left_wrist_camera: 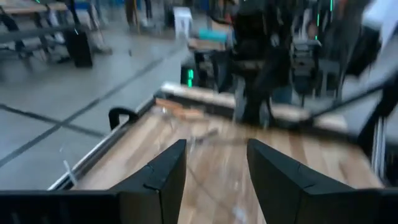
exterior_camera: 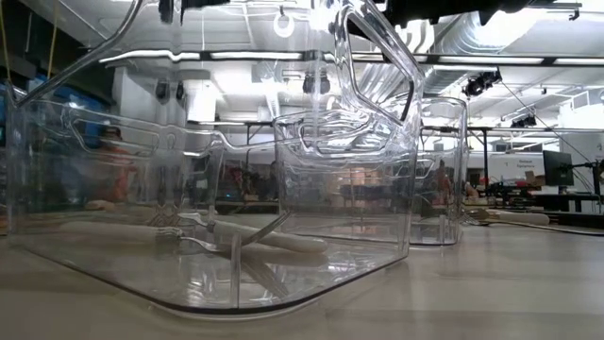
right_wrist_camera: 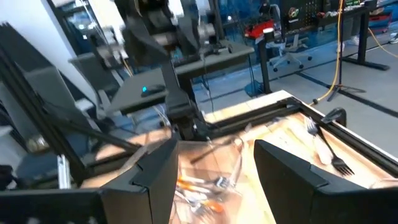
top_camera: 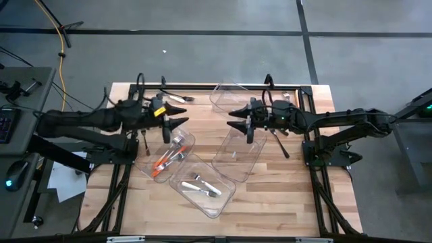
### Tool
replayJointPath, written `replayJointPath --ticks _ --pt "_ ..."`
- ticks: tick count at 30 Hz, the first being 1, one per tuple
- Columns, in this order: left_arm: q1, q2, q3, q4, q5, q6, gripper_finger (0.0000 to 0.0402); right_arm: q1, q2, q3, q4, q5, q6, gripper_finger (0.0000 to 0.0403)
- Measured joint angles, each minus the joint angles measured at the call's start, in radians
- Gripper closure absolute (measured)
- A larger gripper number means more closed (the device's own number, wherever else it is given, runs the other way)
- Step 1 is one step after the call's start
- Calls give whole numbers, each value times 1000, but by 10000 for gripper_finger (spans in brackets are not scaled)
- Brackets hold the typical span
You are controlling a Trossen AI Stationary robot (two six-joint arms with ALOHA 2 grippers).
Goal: Sort silverware by color (type)
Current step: Put the white fork into the bottom transparent bin
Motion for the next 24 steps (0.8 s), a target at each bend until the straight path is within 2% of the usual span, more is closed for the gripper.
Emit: replayJointPath --ticks 4,6,8,20,22,24 --pt "27 -21 -184 331 95 -73 245 0 0 0 40 0 -8 208" --pt "28 -19 -245 459 150 -106 245 1 0 0 53 0 -32 208" --pt "28 -7 -284 548 163 -122 245 1 0 0 63 0 -51 208" --pt "28 -6 -300 559 157 3 245 1 0 0 57 3 24 208" --pt "28 -6 -300 559 157 14 245 1 0 0 56 24 73 208" --pt "28 -6 -300 559 157 15 245 1 0 9 27 87 138 208"
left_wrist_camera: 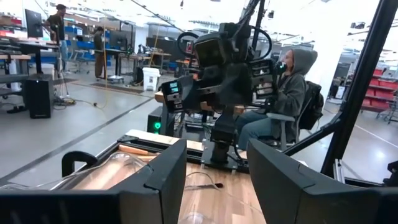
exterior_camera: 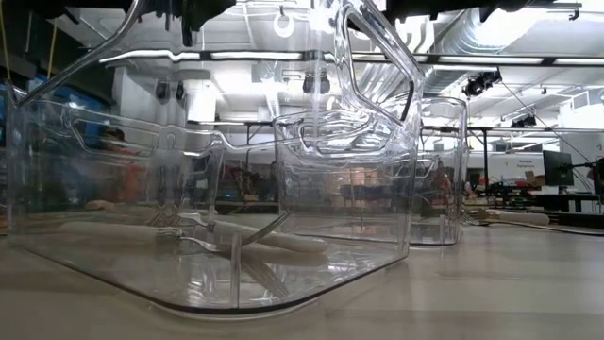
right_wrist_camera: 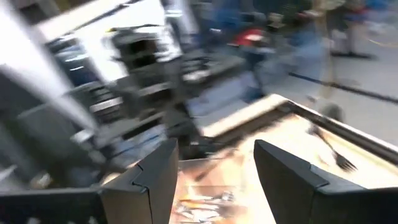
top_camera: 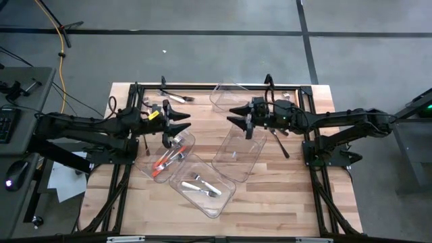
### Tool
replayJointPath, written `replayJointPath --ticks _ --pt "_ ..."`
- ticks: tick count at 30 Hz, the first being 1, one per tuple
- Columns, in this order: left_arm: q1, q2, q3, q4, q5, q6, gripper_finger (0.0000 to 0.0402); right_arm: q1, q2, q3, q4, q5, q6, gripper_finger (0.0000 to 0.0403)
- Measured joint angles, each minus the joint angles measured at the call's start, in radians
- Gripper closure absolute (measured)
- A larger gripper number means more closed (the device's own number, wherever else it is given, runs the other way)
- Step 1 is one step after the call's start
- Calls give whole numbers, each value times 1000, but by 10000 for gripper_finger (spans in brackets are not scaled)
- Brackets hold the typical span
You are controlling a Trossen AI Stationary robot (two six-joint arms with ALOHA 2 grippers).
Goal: Sort silverware by color (type)
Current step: Put the white fork into the bottom transparent bin
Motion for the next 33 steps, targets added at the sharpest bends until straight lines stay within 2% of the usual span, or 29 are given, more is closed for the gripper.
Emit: replayJointPath --ticks 4,7,11,13,17,20,23,28,33 --pt "0 0 0 -1 0 0 245 -31 1 119 -252 184 30 208" --pt "0 0 0 -5 -1 1 245 -90 1 260 -534 285 -37 208" --pt "0 0 0 -19 -2 0 245 -216 3 440 -917 433 -30 208" --pt "0 0 0 -26 -2 -2 245 -289 3 503 -1060 458 -28 208" --pt "0 0 0 -29 -2 -17 245 -440 3 555 -1306 438 44 208" --pt "0 0 0 -29 -2 -17 245 -530 3 530 -1423 386 85 208" --pt "0 0 0 -29 -2 -17 245 -593 3 447 -1470 331 96 208" --pt "0 0 0 -29 -5 -17 245 -650 3 232 -1427 268 99 208" --pt "0 0 0 -61 -6 -2 245 -718 4 33 -1284 210 125 208"
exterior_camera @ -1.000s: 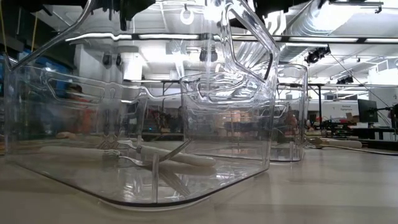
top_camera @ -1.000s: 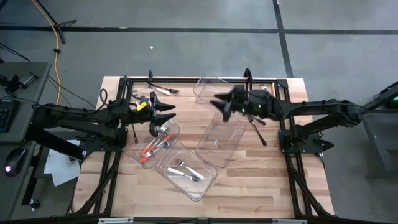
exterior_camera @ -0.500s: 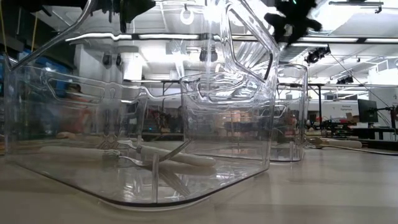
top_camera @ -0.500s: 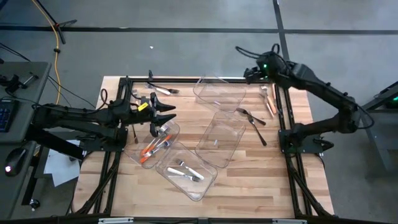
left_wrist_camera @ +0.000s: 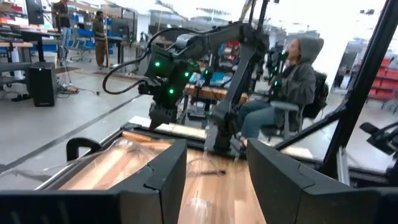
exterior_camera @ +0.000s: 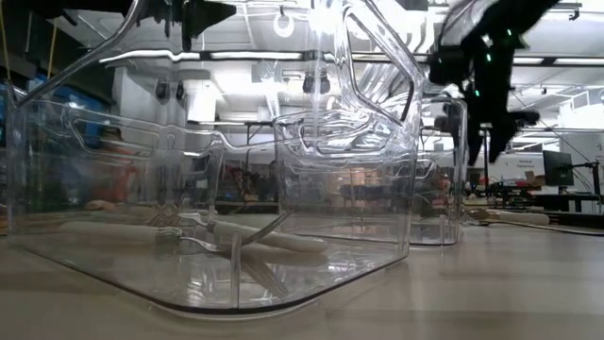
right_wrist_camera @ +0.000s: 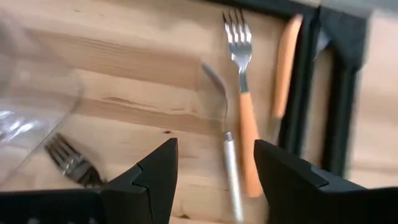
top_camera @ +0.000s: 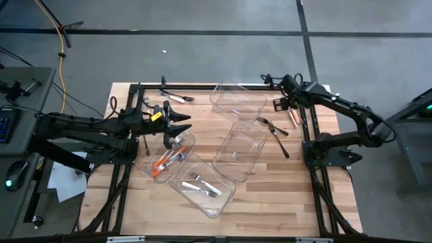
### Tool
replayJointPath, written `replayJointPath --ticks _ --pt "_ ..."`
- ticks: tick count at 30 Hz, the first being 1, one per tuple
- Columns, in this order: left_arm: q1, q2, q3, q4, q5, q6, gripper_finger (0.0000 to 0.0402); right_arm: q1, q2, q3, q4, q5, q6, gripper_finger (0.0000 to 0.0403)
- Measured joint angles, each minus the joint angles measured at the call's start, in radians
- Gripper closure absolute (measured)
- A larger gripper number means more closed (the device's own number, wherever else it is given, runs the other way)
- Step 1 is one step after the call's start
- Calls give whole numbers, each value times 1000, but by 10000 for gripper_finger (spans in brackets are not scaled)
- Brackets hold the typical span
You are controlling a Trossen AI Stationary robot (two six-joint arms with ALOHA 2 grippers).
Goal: Sort silverware by color (type)
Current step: Put the white fork into the bottom transparent bin
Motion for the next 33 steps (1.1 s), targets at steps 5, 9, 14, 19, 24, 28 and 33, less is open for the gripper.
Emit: replayJointPath --ticks 5,9,14,19,24,28,33 --pt "0 0 0 -13 0 1 245 -57 0 -127 147 -39 68 208" --pt "0 0 0 -13 0 1 245 -88 0 -178 219 -49 85 208" --pt "0 0 0 -13 0 2 245 -112 38 -186 241 -48 82 208" --pt "0 0 0 -13 1 2 245 -115 120 -184 263 -26 83 208" --pt "0 0 0 -13 1 2 245 -114 174 -184 267 -20 92 208" --pt "0 0 0 -13 1 2 245 -114 223 -184 295 -32 121 208" --pt "0 0 0 -13 1 2 245 -114 256 -183 309 -66 128 208"
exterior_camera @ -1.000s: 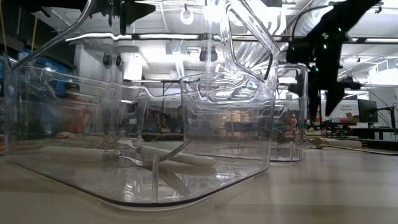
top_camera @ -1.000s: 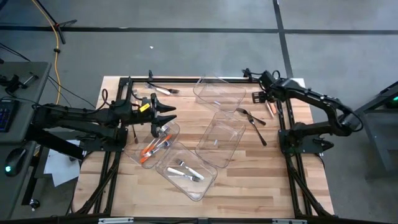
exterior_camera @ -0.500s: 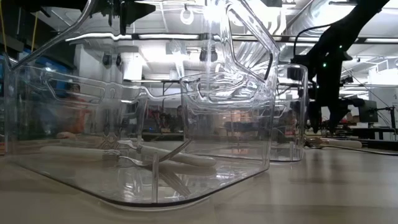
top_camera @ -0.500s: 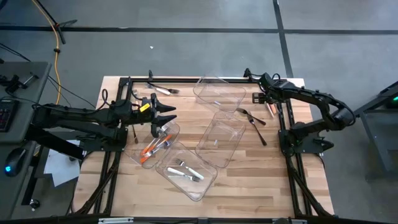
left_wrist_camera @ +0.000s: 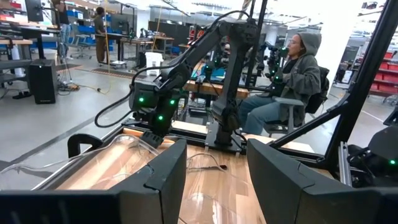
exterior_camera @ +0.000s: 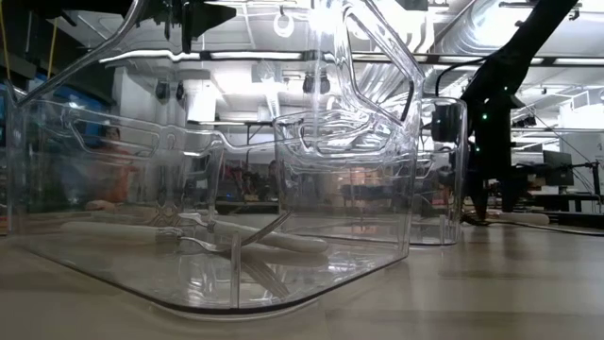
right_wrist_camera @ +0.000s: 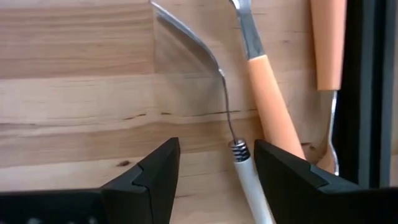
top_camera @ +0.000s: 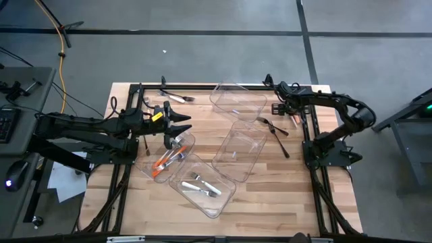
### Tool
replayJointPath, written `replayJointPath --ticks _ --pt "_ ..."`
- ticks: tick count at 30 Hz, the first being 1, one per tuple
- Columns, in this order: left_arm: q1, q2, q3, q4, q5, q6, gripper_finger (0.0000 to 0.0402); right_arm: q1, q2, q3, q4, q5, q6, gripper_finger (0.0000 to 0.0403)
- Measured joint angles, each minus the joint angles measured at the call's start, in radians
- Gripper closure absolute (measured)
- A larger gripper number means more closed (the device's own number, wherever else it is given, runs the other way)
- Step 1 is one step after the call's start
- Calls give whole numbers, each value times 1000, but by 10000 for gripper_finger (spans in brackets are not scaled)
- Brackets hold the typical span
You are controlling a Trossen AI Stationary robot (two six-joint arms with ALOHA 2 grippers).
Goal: Sort silverware by color (type)
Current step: Put the white fork into the bottom transparent bin
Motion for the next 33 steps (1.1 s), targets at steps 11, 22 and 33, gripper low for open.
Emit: replayJointPath --ticks 11,22,33 --pt "0 0 0 -3 -24 0 245 0 0 -1 -1 -46 -28 304" --pt "0 0 0 -3 -24 -1 245 42 0 -2 -14 -37 -58 372" --pt "0 0 0 -3 -24 -1 245 61 -155 -5 -42 -28 -85 389"
